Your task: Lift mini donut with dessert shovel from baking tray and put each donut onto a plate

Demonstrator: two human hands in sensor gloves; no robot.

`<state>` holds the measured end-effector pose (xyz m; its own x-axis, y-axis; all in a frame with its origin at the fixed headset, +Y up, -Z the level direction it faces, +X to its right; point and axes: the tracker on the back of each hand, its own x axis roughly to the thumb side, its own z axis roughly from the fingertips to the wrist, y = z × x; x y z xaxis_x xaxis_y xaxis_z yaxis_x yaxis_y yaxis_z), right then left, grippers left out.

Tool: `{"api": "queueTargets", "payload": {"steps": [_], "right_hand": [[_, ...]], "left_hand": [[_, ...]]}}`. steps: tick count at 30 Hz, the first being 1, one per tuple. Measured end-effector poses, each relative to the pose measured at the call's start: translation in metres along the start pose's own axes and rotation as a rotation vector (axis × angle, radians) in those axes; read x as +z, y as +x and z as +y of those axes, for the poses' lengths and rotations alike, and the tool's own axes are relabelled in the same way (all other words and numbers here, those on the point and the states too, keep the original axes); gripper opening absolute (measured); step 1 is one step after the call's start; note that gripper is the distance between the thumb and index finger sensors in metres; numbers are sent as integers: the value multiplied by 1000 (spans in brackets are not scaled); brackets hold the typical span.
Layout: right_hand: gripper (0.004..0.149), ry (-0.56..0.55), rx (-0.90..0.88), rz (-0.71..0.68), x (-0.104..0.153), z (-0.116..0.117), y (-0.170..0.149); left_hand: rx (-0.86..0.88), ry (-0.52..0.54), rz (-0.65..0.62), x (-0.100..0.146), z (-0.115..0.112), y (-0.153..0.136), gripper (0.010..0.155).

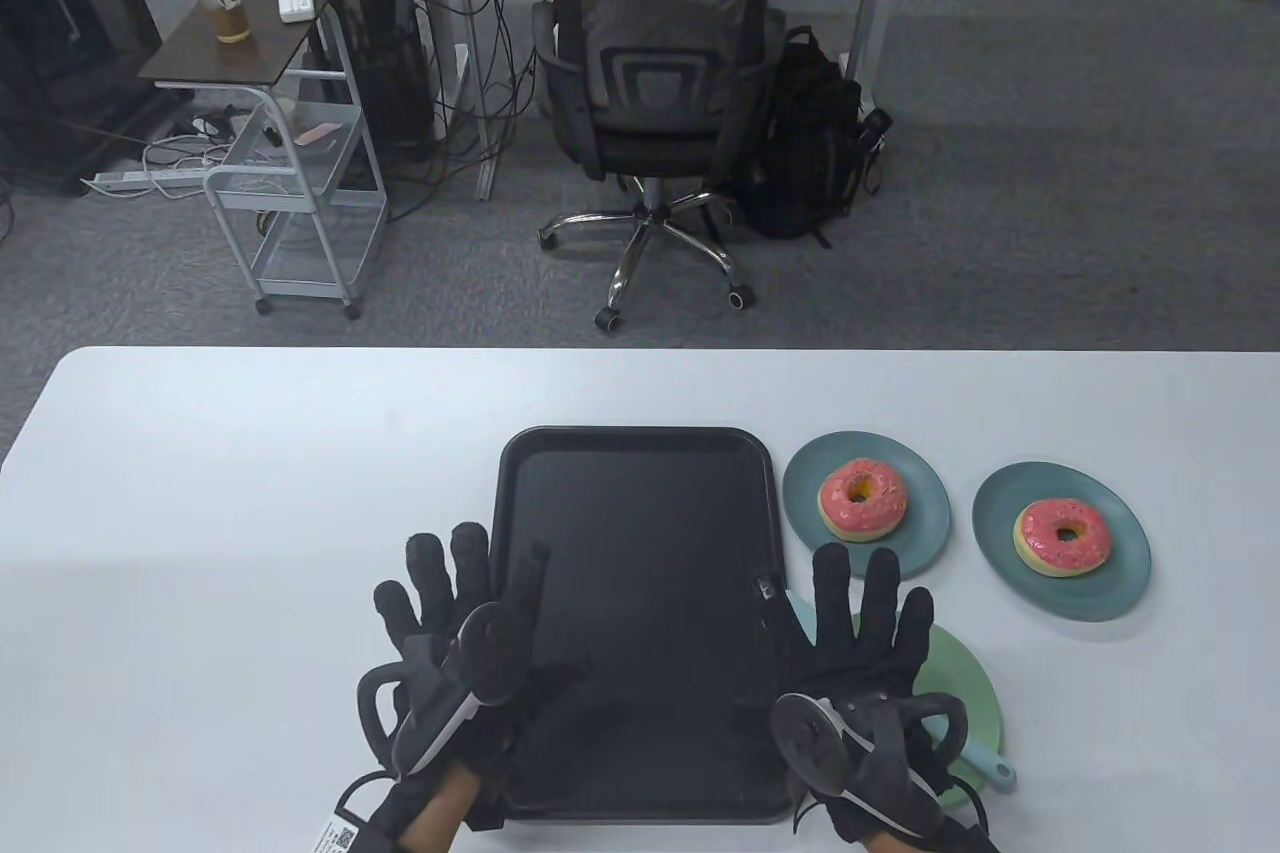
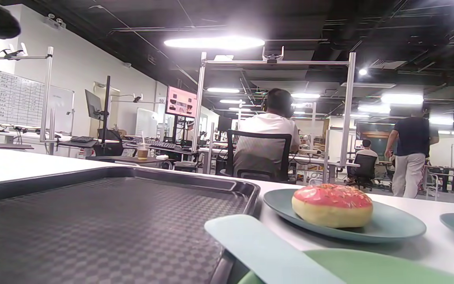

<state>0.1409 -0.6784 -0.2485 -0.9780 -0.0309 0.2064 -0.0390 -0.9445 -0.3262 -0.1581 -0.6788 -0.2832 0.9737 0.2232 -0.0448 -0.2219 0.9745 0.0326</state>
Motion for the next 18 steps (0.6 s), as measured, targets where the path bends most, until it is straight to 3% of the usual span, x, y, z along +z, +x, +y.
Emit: {"api": "queueTargets", "payload": {"steps": [9, 18], "right_hand": [[116, 59, -12, 8, 9, 9, -14], [116, 90, -47, -8, 8, 11, -9]], "left_hand": [[-19, -32, 13, -4, -4, -1, 105], [-29, -42, 21, -4, -5, -6, 104]]}}
